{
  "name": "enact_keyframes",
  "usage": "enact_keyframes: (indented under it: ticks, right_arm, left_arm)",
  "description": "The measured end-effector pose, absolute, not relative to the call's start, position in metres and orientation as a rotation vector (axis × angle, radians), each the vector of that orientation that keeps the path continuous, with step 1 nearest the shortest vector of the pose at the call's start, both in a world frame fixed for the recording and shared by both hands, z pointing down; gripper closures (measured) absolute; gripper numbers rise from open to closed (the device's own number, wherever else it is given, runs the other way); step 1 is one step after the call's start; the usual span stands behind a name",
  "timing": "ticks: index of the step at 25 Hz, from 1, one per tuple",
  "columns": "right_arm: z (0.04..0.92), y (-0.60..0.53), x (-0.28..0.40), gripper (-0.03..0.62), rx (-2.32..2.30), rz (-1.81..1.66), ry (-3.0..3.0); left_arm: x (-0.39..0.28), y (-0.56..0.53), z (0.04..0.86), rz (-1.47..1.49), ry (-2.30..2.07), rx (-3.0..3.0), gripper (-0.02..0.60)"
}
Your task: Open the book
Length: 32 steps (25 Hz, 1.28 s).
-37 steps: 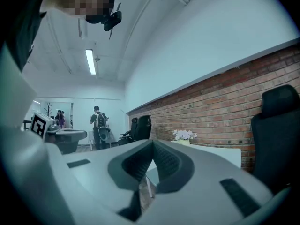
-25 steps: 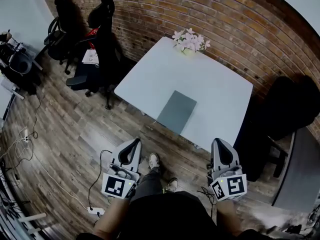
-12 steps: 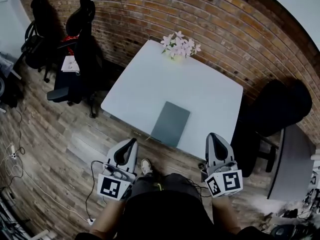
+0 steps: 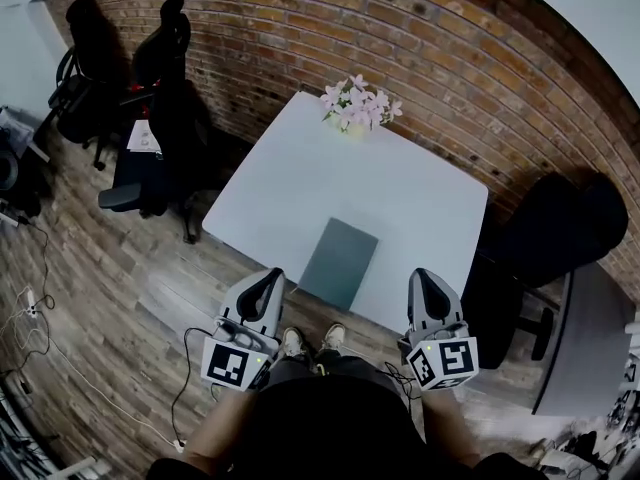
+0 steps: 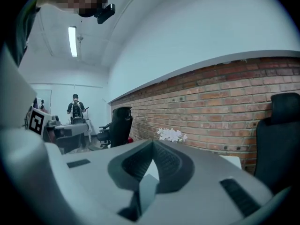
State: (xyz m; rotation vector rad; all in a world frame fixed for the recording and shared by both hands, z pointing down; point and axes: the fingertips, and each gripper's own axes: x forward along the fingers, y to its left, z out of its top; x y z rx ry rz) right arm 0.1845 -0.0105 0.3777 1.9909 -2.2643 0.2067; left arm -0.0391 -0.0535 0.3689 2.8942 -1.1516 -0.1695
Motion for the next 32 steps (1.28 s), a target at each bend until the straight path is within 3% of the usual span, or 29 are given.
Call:
enact_keyframes:
  ticks: [18,21,32]
  right_arm:
    - [0.453,-0.035,0.190,0.579,1.892,0.474,-2.285]
    - [0.469,-0.038,0.182,0.520,1.847,0.562,-2.295]
    - [0.562,-0.054,0.174,0.488,1.829,0.944,-2.194]
  left_arm:
    - [-0.037,-0.065,0.390,0.011,-1.213,2.843,0.557]
    - [-0.042,-0.066,0.390,0.016,-1.220,2.836,0.555]
    - [-0.052,-0.058,0.407,0.075,-1.237,2.792,0.556]
